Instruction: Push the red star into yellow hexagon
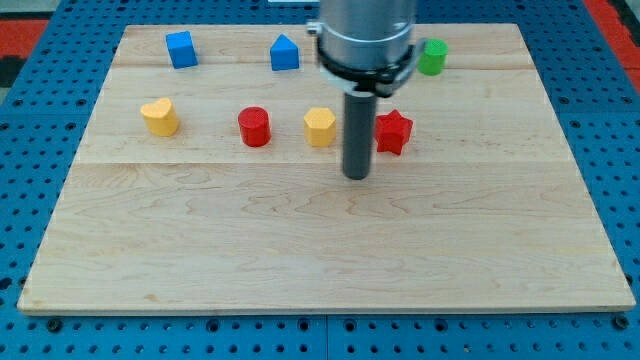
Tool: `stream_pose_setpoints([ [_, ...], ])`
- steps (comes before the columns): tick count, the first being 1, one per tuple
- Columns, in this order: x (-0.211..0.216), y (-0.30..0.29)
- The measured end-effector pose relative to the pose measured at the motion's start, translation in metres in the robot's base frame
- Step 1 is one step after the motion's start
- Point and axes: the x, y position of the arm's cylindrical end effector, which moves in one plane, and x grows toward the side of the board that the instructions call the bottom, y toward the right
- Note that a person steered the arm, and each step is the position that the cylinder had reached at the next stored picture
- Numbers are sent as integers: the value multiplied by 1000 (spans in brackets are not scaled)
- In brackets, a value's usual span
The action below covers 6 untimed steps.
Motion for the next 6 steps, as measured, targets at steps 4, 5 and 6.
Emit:
stream_pose_setpoints([
  [4,-86,4],
  [5,-93,-33],
  [6,-95,-48],
])
